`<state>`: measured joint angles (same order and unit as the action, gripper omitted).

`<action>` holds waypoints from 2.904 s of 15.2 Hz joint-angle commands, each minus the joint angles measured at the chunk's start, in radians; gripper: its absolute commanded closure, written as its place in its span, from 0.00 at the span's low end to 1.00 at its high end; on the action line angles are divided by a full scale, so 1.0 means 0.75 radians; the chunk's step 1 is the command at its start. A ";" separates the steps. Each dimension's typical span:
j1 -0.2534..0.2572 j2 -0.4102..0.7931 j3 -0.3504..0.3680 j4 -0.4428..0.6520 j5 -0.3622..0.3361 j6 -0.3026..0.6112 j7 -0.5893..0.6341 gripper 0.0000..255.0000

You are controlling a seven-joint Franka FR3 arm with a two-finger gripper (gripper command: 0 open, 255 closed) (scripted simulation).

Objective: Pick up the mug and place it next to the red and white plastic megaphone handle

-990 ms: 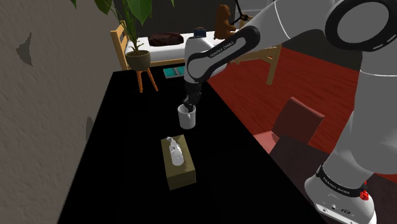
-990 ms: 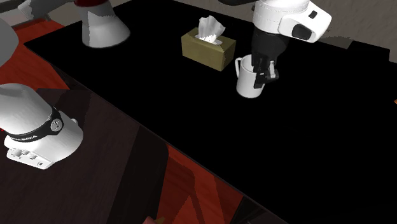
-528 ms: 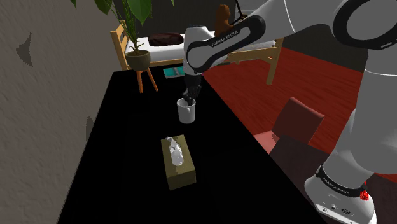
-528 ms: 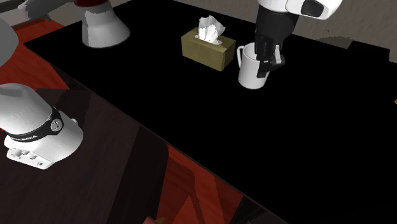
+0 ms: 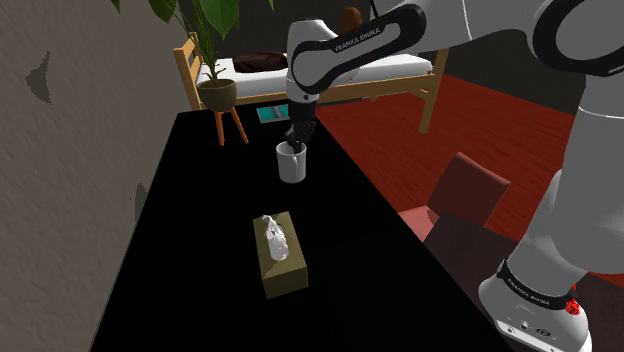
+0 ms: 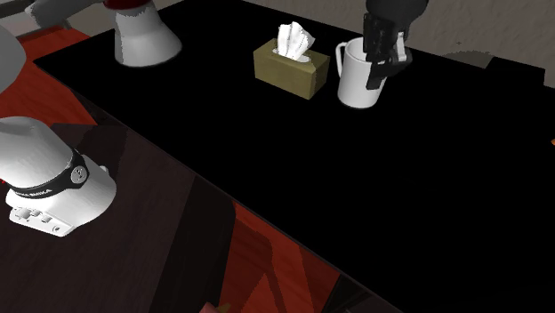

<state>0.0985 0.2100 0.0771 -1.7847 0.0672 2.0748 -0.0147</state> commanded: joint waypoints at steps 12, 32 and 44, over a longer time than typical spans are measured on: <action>-0.002 -0.041 -0.001 0.181 -0.003 -0.222 0.012 1.00; 0.000 0.008 0.000 0.609 -0.011 -0.600 0.038 1.00; 0.008 0.144 0.002 1.034 -0.022 -0.888 0.061 1.00</action>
<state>0.1045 0.3096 0.0789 -1.0371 0.0509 1.4283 0.0302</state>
